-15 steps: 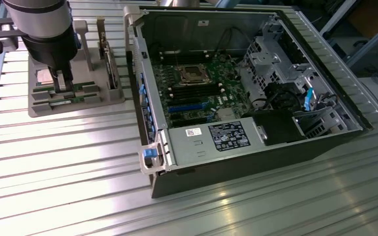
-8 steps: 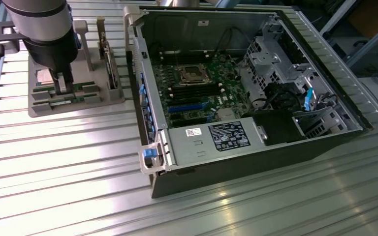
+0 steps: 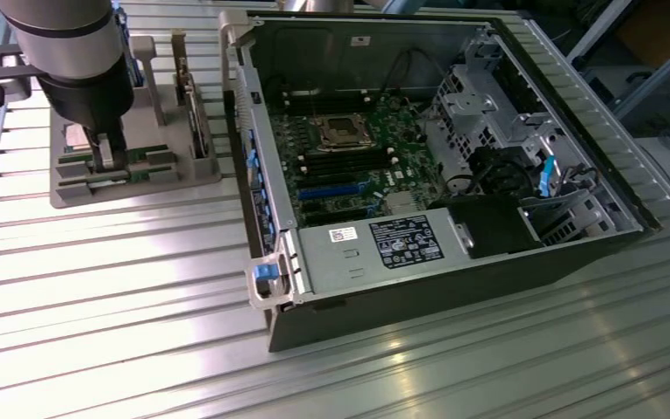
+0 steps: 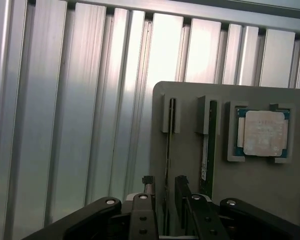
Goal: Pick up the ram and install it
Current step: 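Pick up the ram and move it above insertion slot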
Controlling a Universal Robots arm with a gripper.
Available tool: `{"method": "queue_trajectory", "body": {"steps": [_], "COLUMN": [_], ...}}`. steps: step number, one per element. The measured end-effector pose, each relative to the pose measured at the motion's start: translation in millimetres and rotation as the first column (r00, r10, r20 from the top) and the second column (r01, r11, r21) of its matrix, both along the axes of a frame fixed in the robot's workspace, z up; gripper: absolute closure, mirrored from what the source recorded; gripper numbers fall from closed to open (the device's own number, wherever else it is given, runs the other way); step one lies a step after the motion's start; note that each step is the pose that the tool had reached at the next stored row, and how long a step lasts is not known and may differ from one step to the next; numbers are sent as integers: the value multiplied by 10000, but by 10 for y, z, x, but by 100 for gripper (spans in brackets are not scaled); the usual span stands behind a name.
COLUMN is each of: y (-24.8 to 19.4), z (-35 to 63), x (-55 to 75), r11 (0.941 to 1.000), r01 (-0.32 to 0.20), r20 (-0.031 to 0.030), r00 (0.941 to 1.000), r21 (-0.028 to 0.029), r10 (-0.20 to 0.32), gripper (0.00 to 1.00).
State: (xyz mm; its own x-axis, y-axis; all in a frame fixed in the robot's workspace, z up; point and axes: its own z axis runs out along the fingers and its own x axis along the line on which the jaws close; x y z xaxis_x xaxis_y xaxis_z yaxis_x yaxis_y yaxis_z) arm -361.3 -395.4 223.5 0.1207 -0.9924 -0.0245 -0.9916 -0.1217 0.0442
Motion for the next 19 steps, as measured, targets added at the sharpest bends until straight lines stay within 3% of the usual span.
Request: {"method": "queue_trajectory", "body": {"steps": [8, 13, 19], "y": [18, 87, 90], "z": [-98, -147, -161], "x": [-19, -42, -49], "r11": [10000, 10000, 10000], "r01": [-3, -14, -14], "r20": [-1, 0, -1], "r00": [10000, 10000, 10000], "r21": [-1, 0, 0], "r10": [3, 14, 14], "gripper": [70, 70, 71]}}
